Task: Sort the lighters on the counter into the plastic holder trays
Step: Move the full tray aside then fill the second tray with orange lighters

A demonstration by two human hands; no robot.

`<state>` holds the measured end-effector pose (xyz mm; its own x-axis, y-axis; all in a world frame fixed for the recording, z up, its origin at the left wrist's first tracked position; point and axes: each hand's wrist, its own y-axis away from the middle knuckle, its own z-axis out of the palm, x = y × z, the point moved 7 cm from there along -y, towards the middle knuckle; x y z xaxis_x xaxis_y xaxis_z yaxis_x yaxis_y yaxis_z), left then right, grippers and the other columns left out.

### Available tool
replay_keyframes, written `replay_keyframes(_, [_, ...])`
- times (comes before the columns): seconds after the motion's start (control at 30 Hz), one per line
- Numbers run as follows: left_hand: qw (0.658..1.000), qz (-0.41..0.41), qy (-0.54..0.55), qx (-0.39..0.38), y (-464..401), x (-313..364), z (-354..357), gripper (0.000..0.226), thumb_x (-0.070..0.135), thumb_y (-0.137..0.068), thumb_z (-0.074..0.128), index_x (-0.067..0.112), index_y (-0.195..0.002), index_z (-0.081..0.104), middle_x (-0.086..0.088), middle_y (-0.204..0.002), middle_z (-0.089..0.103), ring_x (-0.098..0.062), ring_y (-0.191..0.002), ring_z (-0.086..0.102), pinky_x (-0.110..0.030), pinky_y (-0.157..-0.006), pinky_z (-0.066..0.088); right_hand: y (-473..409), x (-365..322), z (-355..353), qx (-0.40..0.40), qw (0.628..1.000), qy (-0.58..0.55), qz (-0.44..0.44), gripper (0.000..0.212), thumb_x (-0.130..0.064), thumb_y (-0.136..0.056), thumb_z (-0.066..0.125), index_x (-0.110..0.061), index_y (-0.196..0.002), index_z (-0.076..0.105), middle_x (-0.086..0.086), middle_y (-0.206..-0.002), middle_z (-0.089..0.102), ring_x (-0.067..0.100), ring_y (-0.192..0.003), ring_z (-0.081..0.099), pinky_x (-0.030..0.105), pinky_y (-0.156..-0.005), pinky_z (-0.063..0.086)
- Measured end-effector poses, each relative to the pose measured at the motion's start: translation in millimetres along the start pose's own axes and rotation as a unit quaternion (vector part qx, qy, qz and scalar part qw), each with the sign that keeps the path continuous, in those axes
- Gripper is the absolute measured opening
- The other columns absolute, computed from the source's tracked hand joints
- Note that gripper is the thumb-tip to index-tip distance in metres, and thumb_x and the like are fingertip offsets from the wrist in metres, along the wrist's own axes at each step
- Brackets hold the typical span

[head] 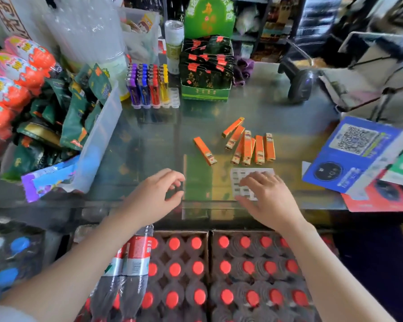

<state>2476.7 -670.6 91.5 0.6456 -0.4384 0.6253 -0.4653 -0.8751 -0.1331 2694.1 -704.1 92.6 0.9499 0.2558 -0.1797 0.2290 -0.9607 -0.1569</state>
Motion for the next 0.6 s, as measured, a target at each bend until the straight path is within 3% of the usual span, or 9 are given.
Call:
replay_keyframes(0.13, [1.000,0.004,-0.015,-0.010,16,3,2,0.051,0.050,-0.071,0.045,0.015,-0.106,0.059,0.010,-0.099,0.054,0.002,-0.091,0.046,-0.020,-0.081,0.040,10,-32,13,-0.024,0.998,-0.023,-0.052,0.030,-0.038,-0.076,0.060,-0.019,-0.100,0.062,-0.001,-0.097,0.067,0.027,-0.090,0.062,0.034,-0.077,0.049])
replay_keyframes(0.23, [0.999,-0.022,-0.021,-0.024,27,-3,2,0.058,0.053,-0.071,0.058,0.020,-0.119,0.053,0.015,-0.116,0.047,0.007,-0.107,0.037,-0.012,-0.090,0.029,4,-62,22,-0.042,0.994,-0.049,-0.092,0.031,-0.036,-0.079,0.056,-0.019,-0.104,0.061,0.001,-0.100,0.067,0.027,-0.093,0.062,0.036,-0.080,0.050])
replay_keyframes(0.33, [0.997,-0.062,-0.030,-0.019,36,-18,0,0.072,0.040,-0.070,0.074,0.020,-0.132,0.041,0.007,-0.134,0.042,-0.007,-0.125,0.034,-0.017,-0.099,0.024,-11,-89,29,-0.060,0.985,-0.116,-0.113,0.033,-0.023,-0.079,0.062,-0.012,-0.111,0.061,0.009,-0.109,0.065,0.033,-0.101,0.059,0.043,-0.087,0.049])
replay_keyframes(0.47, [0.995,-0.086,-0.051,0.012,37,-35,-11,0.085,0.038,-0.066,0.078,0.013,-0.135,0.037,-0.003,-0.140,0.040,-0.018,-0.129,0.032,-0.022,-0.104,0.021,-33,-115,33,-0.070,0.975,-0.171,-0.125,0.034,-0.010,-0.078,0.063,-0.007,-0.112,0.062,0.014,-0.115,0.062,0.036,-0.106,0.056,0.042,-0.094,0.046])
replay_keyframes(0.6, [0.994,-0.089,-0.060,0.012,29,-46,-17,0.089,0.041,-0.064,0.078,0.010,-0.136,0.036,-0.007,-0.140,0.040,-0.023,-0.129,0.035,-0.034,-0.107,0.027,-47,-135,31,-0.057,0.974,-0.116,-0.185,0.029,-0.010,-0.074,0.066,-0.007,-0.104,0.066,0.013,-0.109,0.066,0.035,-0.096,0.063,0.046,-0.085,0.052])
